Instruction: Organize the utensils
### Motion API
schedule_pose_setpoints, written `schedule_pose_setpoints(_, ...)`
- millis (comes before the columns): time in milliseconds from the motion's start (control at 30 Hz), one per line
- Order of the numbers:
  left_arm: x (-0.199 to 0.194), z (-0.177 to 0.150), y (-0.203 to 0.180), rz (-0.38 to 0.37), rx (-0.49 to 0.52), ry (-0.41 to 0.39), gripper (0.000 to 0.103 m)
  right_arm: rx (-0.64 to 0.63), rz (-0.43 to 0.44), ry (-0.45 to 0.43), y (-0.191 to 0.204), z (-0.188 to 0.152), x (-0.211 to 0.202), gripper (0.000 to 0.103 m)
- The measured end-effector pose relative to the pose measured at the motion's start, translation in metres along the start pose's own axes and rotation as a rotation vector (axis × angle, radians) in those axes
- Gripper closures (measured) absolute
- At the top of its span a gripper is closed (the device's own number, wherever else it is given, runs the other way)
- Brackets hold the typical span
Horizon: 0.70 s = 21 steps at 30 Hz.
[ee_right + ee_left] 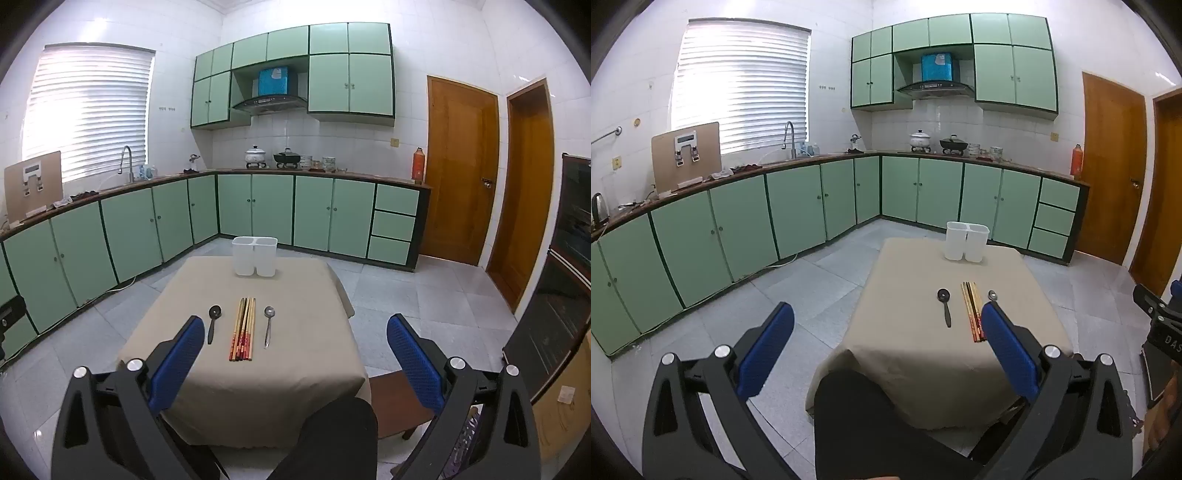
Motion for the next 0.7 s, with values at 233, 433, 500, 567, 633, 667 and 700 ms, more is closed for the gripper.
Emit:
schedule_pose_setpoints(233,-0.005,0.003,-0.002,0.003,0.014,-0.010,0.005,0.000,-0.002,-0.002,0.000,0.000,0.000,0.006)
schedule_pose_setpoints(433,-0.014,0.013,0.008,0.000,0.007,-0.016,0.005,-0.002,-0.001,-0.005,0.001,0.001,0.000,0.006)
schedule_pose_setpoints(500,-0.018,0.016,0.011,-0.002,0.002,-0.017,0.005,0.002,-0.001,-0.005,-0.003,0.004,-0.003,0.006)
schedule_pose_setpoints(567,-0.018,0.020,0.013,0.008,0.000,-0.017,0.005,0.001,0.000,-0.006,-0.002,0.004,-0.005,0.006)
schedule_pose_setpoints(633,-0.019,0.020,0.015,0.008,0.000,-0.019,0.005,0.000,-0.001,-0.007,0.002,0.003,-0.005,0.006)
schedule_pose_setpoints(667,-0.020,0.020,0.015,0.007,0.000,-0.019,0.005,0.000,0.001,-0.007,0.001,0.003,-0.004,0.006)
schedule_pose_setpoints(700,-0.017,0.019,0.014,0.006,0.001,-0.019,0.005,0.000,0.000,-0.007,0.001,0.003,-0.005,0.006)
Point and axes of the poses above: each gripper's, at about its wrist camera, not at the fingertips, and x roughly the way its jaws point, y to its left, z to its top, the point moved 1 cm from there along x, roughly the way its jaws point, and after that the axes turned 3 degrees about -y, right-handed, at the moved point
